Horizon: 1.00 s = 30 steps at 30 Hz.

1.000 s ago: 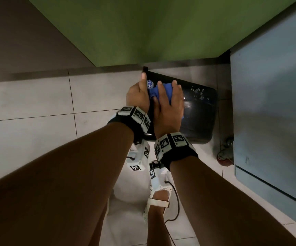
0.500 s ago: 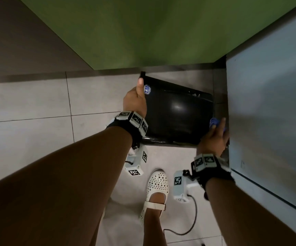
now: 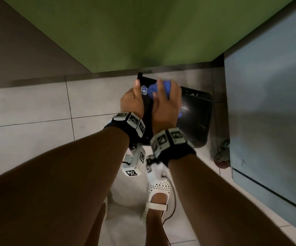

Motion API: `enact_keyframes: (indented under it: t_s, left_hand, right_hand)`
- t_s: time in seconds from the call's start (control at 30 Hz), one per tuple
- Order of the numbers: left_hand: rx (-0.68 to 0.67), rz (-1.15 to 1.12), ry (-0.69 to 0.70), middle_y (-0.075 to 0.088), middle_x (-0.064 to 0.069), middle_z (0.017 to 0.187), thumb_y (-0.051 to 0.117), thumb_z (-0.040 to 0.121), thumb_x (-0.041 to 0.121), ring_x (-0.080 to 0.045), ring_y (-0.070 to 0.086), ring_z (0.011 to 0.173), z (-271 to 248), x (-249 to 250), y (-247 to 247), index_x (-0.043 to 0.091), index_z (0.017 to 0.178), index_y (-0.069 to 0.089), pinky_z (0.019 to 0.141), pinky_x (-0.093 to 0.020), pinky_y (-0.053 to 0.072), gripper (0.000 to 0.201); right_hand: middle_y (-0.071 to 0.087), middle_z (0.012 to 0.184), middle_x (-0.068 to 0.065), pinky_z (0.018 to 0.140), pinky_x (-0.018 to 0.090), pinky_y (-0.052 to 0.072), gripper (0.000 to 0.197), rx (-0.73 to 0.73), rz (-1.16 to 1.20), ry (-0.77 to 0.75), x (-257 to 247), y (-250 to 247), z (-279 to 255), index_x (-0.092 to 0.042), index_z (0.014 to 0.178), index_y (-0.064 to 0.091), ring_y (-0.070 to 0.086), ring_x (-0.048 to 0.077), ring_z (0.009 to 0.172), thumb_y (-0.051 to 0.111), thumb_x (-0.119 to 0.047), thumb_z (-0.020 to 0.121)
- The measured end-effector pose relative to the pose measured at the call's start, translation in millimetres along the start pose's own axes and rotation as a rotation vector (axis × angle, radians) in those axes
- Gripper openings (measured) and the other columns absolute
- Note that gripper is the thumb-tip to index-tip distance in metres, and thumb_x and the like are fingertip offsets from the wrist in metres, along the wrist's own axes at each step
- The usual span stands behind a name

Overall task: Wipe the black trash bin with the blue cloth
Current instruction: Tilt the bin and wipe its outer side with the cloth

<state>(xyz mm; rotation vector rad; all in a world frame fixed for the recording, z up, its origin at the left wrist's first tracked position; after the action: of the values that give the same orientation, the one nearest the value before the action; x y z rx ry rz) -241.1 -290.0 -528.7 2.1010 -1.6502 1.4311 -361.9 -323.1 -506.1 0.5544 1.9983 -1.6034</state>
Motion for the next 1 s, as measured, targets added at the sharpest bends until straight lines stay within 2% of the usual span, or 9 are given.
enact_keyframes:
  t_s: [0.13, 0.23, 0.33, 0.47, 0.57, 0.63, 0.77, 0.9, 1.0]
  left_hand:
    - [-0.021, 0.001, -0.011, 0.060, -0.007, 0.087, 0.025, 0.098, 0.047, -0.020, 0.054, 0.083, -1.3, -2.0, 1.3, 0.010, 0.090, 0.063, 0.076, -0.026, 0.041, 0.054]
    - [-0.018, -0.027, -0.015, 0.065, -0.006, 0.094, 0.025, 0.097, 0.048, -0.018, 0.056, 0.086, -1.4, -1.7, 2.2, 0.009, 0.099, 0.066, 0.078, -0.024, 0.040, 0.056]
    - [-0.030, -0.007, 0.004, 0.064, -0.005, 0.093, 0.026, 0.097, 0.048, -0.018, 0.055, 0.087, -2.1, -1.9, 4.1, 0.007, 0.098, 0.066, 0.079, -0.025, 0.041, 0.057]
    - [-0.044, 0.013, 0.009, 0.066, -0.013, 0.090, 0.027, 0.097, 0.049, -0.026, 0.059, 0.087, -1.4, -4.5, 7.3, 0.004, 0.087, 0.064, 0.081, -0.032, 0.047, 0.058]
    - [-0.032, 0.038, 0.018, 0.068, -0.017, 0.100, 0.027, 0.097, 0.047, -0.031, 0.061, 0.095, -0.4, -4.2, 6.6, 0.002, 0.096, 0.065, 0.086, -0.035, 0.049, 0.059]
    - [-0.018, 0.056, 0.025, 0.067, -0.020, 0.099, 0.027, 0.098, 0.046, -0.033, 0.060, 0.094, -1.9, -4.3, 4.4, 0.001, 0.095, 0.064, 0.083, -0.035, 0.047, 0.059]
    - [-0.033, 0.036, 0.022, 0.067, -0.017, 0.099, 0.028, 0.098, 0.045, -0.029, 0.061, 0.094, -3.3, -2.4, 4.1, 0.002, 0.096, 0.065, 0.084, -0.033, 0.048, 0.057]
    - [-0.046, 0.000, 0.004, 0.069, -0.013, 0.101, 0.028, 0.096, 0.048, -0.025, 0.061, 0.097, -3.2, -3.0, 5.8, 0.006, 0.099, 0.066, 0.087, -0.031, 0.047, 0.057]
    - [-0.043, -0.001, -0.002, 0.068, -0.011, 0.100, 0.028, 0.096, 0.049, -0.023, 0.061, 0.096, -2.4, -5.3, 5.3, 0.009, 0.098, 0.066, 0.089, -0.032, 0.047, 0.056]
  right_hand:
    - [0.031, 0.146, 0.008, 0.106, 0.012, 0.017, 0.040, 0.060, -0.010, 0.188, 60.8, -33.8, 44.4, -0.025, 0.136, 0.043, 0.028, 0.023, 0.134, 0.038, -0.030, 0.096]
    - [0.023, 0.150, 0.013, 0.102, 0.010, 0.015, 0.042, 0.061, 0.081, 0.419, 108.9, -68.7, 51.2, -0.018, 0.141, 0.033, 0.022, 0.024, 0.138, 0.036, -0.023, 0.099]
    - [0.025, 0.150, 0.011, 0.105, 0.018, 0.017, 0.045, 0.106, 0.074, 0.436, 119.0, -84.4, 31.9, -0.014, 0.143, 0.028, 0.024, 0.023, 0.137, 0.036, -0.016, 0.098]
    - [0.021, 0.151, 0.014, 0.117, 0.036, 0.016, 0.045, 0.171, -0.007, 0.377, 107.1, -63.8, -4.2, -0.021, 0.141, 0.032, 0.018, 0.026, 0.139, 0.035, -0.034, 0.098]
    - [0.019, 0.153, 0.002, 0.117, 0.023, 0.004, 0.043, 0.060, 0.076, 0.191, 63.4, -25.0, -32.5, -0.025, 0.139, 0.037, 0.004, 0.008, 0.141, 0.033, -0.035, 0.097]
    - [0.017, 0.154, 0.009, 0.116, 0.028, -0.004, 0.049, -0.030, 0.012, 0.046, 33.0, -4.9, -51.5, -0.024, 0.139, 0.037, -0.003, 0.019, 0.141, 0.032, -0.027, 0.091]
    - [0.030, 0.148, 0.014, 0.112, 0.048, 0.022, 0.046, -0.042, -0.029, -0.130, 45.5, -9.7, -38.5, -0.027, 0.134, 0.042, 0.024, 0.034, 0.137, 0.043, -0.025, 0.088]
    - [0.042, 0.139, 0.000, 0.101, 0.030, 0.041, 0.061, 0.159, 0.171, 0.305, 106.1, -64.3, -3.4, -0.035, 0.136, 0.036, 0.047, 0.017, 0.123, 0.060, -0.050, 0.082]
    - [0.020, 0.152, 0.009, 0.108, 0.013, 0.014, 0.047, 0.165, 0.177, 0.418, 120.7, -77.1, -1.6, -0.023, 0.143, 0.028, 0.023, 0.023, 0.138, 0.040, -0.023, 0.098]
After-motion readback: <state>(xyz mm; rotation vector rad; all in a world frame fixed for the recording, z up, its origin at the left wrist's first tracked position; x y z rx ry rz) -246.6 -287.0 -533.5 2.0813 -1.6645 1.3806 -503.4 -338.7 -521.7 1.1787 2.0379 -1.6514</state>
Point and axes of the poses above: each hand's wrist, its own z-axis towards the middle knuckle, its own y-axis out of the palm, x = y × z, the point moved 8 cm from there along z, towards the middle knuckle
